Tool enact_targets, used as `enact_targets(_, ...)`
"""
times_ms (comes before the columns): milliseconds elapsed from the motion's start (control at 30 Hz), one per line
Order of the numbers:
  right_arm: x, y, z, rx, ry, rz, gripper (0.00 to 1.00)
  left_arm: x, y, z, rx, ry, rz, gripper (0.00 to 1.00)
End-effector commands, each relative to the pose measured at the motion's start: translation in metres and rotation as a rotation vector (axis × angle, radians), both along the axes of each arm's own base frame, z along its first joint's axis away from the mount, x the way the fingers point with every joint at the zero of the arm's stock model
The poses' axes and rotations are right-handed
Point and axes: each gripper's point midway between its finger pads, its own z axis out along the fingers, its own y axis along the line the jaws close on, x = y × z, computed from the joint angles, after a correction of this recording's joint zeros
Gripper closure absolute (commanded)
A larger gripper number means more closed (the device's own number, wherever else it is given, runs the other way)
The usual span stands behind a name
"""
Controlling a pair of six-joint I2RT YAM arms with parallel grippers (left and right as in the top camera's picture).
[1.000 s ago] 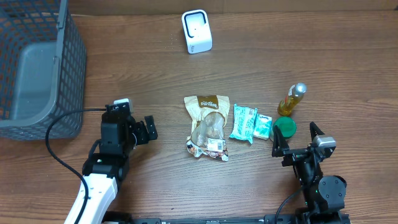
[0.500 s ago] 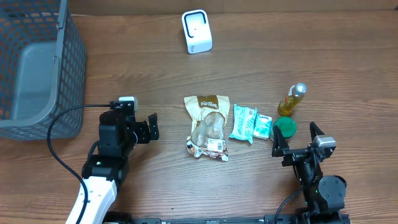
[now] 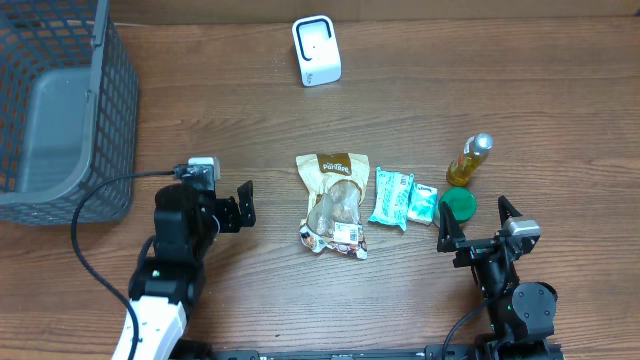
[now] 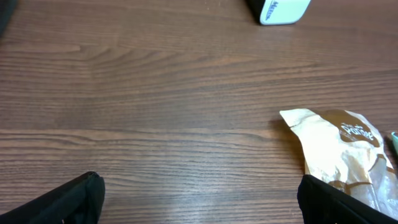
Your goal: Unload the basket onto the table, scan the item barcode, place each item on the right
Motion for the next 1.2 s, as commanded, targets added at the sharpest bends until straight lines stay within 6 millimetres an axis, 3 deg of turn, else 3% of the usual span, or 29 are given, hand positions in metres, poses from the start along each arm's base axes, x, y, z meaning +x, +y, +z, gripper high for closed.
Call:
enact_targets(0, 0.0, -0.001, -0.002, -0.004, -0.004, -0.006, 0.0, -0.011, -0.002, -0.009, 0.006, -0.05, -0.025, 0.0)
enact_targets(200, 0.0, -0.001, -0.002, -0.004, -0.004, -0.006, 0.0, -0.016, -0.001, -0.001, -0.034, -0.272, -0.016, 0.0)
enact_targets(367, 0.0, -0.001, -0.002, -0.004, -0.004, -0.006, 0.0, -0.024, 0.0, -0.004, -0.037, -0.314, -0.014, 0.0)
enact_targets(600, 0.0, -0.001, -0.002, -0.004, -0.004, -0.006, 0.0, -0.034, 0.003, 0.009, -0.043, -0.403, -0.006, 0.0)
enact_targets(1167, 0.0, -0.001, -0.002, -0.004, -0.004, -0.006, 0.0, -0.056, 0.027, -0.004, 0.031, -0.351, 0.1, 0.0)
